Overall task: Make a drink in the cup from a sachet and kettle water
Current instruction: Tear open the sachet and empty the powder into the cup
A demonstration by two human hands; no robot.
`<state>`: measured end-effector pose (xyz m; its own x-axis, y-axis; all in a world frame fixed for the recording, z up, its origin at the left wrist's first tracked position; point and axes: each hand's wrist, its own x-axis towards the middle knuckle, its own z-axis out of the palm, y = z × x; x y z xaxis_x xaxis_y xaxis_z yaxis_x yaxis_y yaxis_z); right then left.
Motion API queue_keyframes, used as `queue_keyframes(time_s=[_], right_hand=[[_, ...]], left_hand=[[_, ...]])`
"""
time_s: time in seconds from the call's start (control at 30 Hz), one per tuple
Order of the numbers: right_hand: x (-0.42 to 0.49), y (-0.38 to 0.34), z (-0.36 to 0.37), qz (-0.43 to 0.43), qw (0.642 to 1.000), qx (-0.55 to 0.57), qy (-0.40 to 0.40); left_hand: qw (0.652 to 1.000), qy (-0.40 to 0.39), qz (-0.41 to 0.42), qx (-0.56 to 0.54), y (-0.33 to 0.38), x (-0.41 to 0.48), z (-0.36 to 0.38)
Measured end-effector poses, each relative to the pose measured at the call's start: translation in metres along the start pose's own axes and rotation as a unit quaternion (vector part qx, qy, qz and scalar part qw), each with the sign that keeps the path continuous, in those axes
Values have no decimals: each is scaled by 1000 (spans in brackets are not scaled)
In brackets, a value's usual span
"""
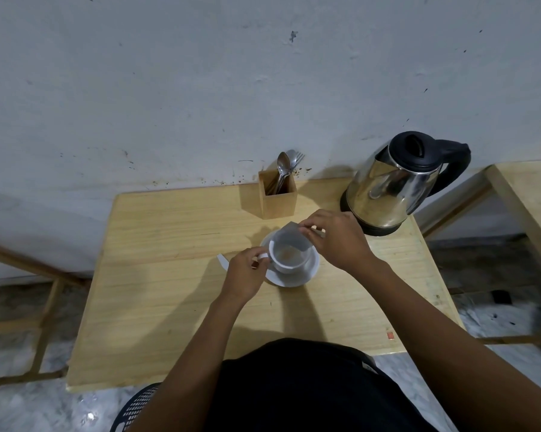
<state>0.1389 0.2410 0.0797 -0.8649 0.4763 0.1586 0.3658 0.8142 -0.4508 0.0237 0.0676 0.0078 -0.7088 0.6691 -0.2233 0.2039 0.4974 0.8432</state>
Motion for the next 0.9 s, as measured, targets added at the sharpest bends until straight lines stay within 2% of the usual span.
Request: queue_keyframes(time_s=[0.1, 0.23, 0.33, 0.6, 0.9], right_hand=[[1, 1, -1, 1, 1000, 14, -3], [4, 0, 0, -7, 998, 41, -43], [5, -1, -2, -4, 997, 66, -33], [-1, 18, -16, 108, 989, 75, -61], [-9, 11, -4, 107, 993, 49, 16]], left_hand=[[1000, 8, 6, -11, 8, 2, -3], [996, 30, 74, 38, 15, 13, -4], [992, 36, 106, 51, 17, 19, -2], [994, 55, 90, 18, 19, 20, 2], [996, 54, 66, 4, 14, 22, 8]])
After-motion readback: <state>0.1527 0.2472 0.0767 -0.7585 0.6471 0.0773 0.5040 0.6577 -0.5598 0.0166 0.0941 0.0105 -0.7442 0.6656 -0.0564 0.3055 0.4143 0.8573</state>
